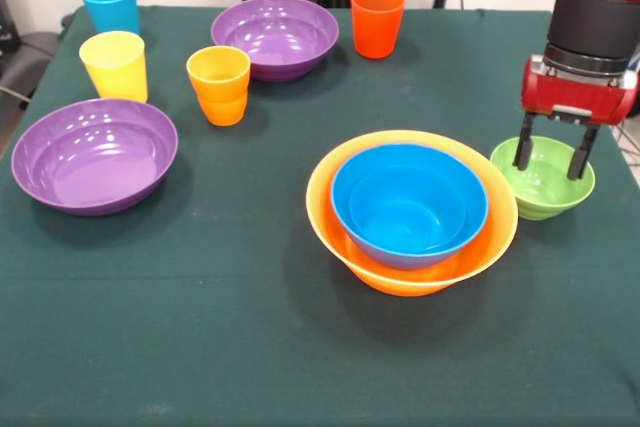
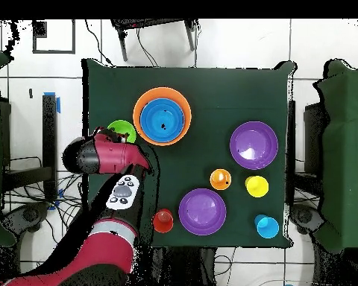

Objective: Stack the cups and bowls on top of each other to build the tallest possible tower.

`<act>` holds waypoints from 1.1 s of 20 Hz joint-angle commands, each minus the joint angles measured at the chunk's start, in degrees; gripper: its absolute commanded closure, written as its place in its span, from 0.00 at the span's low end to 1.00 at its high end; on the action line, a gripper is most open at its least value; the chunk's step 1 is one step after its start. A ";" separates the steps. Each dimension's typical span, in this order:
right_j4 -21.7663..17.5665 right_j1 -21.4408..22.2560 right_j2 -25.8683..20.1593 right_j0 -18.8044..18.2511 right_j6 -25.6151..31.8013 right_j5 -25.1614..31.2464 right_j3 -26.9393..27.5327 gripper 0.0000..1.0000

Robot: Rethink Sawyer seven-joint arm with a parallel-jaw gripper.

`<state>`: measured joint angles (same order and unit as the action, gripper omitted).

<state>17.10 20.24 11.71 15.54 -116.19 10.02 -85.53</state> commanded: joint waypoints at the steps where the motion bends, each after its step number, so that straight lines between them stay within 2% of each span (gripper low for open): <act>1: -1.40 -1.93 -4.69 -0.76 -6.22 1.57 -0.32 0.00; 6: -3.10 -0.22 -10.60 -4.22 -4.59 -1.35 -3.42 0.00; 8: -3.25 -0.18 -10.61 -3.99 -4.96 -1.87 -3.75 0.00; 12: -2.07 -1.37 -6.12 -0.69 -7.15 -1.65 -2.27 0.00; 22: -2.66 -0.92 -8.91 -2.56 -5.73 -1.62 -2.44 0.00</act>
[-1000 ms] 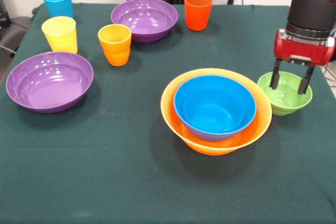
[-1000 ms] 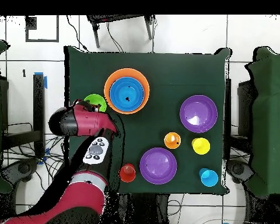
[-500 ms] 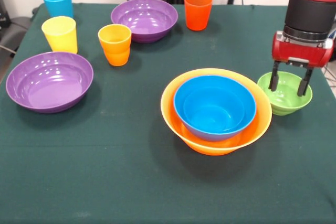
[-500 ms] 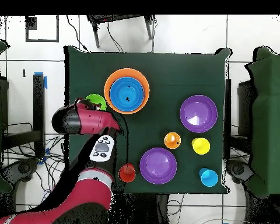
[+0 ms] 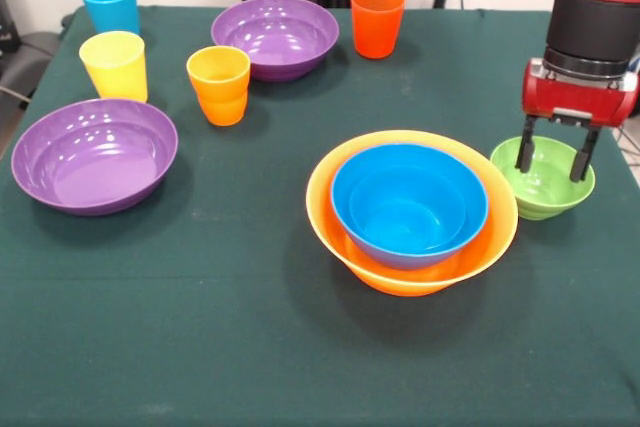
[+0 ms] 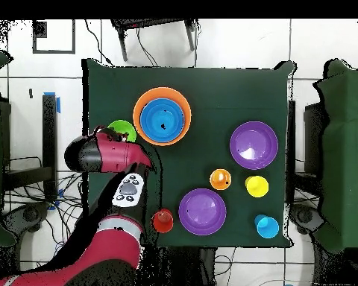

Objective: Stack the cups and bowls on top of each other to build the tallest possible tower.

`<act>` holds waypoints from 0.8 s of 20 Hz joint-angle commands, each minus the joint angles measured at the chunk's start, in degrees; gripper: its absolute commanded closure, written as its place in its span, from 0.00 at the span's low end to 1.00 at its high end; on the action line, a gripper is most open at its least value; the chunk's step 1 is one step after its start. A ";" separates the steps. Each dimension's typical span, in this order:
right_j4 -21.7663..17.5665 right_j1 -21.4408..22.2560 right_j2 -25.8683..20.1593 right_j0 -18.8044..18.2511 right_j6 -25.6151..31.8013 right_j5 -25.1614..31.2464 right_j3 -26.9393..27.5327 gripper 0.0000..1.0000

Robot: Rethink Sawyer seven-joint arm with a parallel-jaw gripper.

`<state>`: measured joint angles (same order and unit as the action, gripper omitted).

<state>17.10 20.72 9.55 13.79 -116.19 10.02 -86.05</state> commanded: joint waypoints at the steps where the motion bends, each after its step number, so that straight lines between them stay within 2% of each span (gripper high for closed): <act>1: -2.56 -1.37 -6.72 -0.72 -5.86 -1.64 -1.93 0.00; 11: -2.03 0.21 -7.76 -0.44 -6.24 -0.13 -3.60 0.00; 16: -1.36 0.30 -6.54 1.00 -7.20 0.27 -3.57 0.00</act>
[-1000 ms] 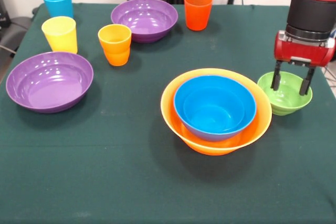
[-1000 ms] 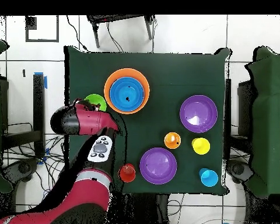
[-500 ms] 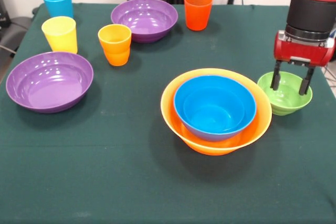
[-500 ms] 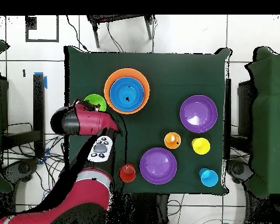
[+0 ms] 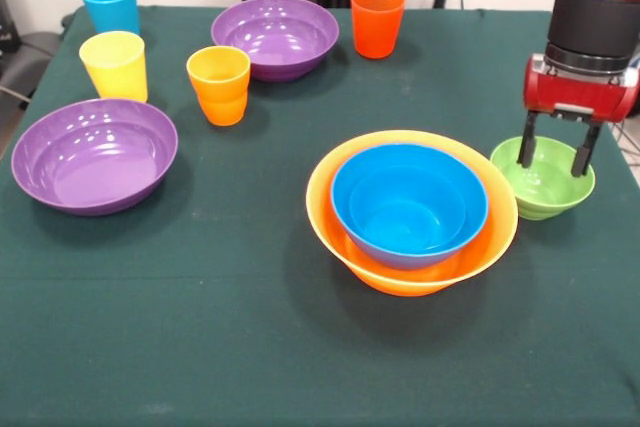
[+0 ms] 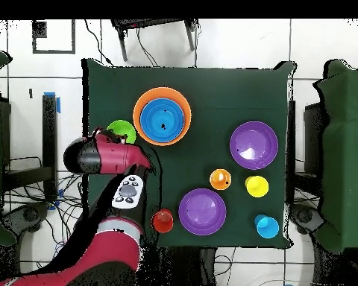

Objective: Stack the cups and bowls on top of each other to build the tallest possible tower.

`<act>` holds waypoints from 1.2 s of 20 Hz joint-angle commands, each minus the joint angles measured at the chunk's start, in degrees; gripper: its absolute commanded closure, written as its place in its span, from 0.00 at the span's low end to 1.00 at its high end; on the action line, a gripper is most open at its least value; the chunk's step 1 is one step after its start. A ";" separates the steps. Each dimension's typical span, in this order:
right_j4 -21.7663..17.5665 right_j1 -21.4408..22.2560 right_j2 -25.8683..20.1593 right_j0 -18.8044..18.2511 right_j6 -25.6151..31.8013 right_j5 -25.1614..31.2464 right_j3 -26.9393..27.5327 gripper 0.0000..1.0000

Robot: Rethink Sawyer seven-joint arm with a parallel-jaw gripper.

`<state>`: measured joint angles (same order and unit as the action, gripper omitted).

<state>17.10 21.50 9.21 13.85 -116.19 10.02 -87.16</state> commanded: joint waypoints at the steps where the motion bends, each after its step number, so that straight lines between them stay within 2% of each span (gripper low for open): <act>1: -1.36 -0.48 -6.24 0.94 -7.10 0.40 -2.44 0.00; 14: 0.46 -2.13 -3.13 4.25 -8.86 1.52 -0.04 0.00; 24: -0.19 -4.42 -3.50 3.56 -7.91 -1.91 1.43 0.00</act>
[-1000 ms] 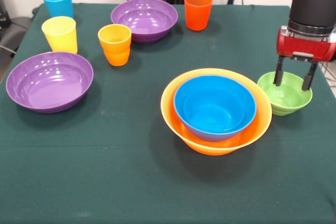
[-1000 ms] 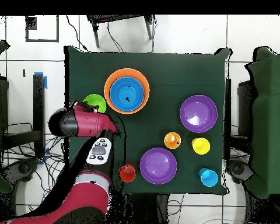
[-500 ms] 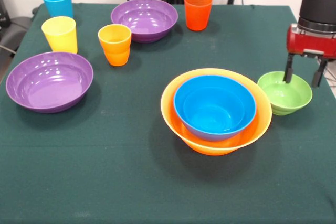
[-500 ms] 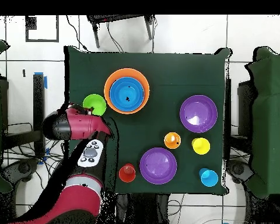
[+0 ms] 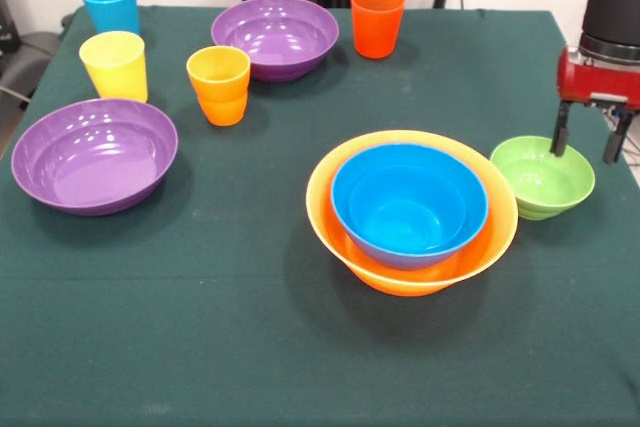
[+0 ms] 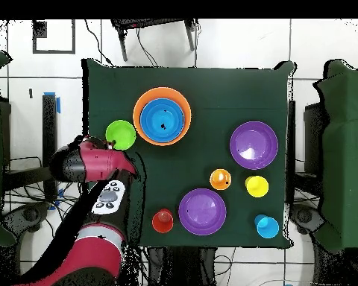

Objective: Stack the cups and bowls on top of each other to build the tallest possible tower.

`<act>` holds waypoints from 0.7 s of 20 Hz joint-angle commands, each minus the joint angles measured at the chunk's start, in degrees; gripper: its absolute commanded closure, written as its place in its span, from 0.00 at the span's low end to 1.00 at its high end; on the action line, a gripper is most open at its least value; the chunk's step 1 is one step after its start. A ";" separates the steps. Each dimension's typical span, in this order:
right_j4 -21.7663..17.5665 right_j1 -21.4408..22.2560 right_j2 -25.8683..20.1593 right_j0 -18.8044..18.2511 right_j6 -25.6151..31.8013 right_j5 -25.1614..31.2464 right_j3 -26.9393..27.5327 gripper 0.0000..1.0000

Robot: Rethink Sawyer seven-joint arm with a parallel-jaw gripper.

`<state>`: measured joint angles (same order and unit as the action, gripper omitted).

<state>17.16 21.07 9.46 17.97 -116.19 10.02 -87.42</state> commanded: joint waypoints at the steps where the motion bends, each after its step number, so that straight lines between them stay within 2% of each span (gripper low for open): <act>1: -0.50 -4.18 -3.78 -0.76 -7.61 -2.19 1.87 0.00; 11: -2.29 -4.04 -7.96 -5.11 -5.76 -4.61 0.92 0.00; 14: -1.79 -4.82 -7.69 -5.14 -6.00 -4.76 1.94 0.00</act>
<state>17.13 19.85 8.84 14.72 -116.19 7.50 -87.38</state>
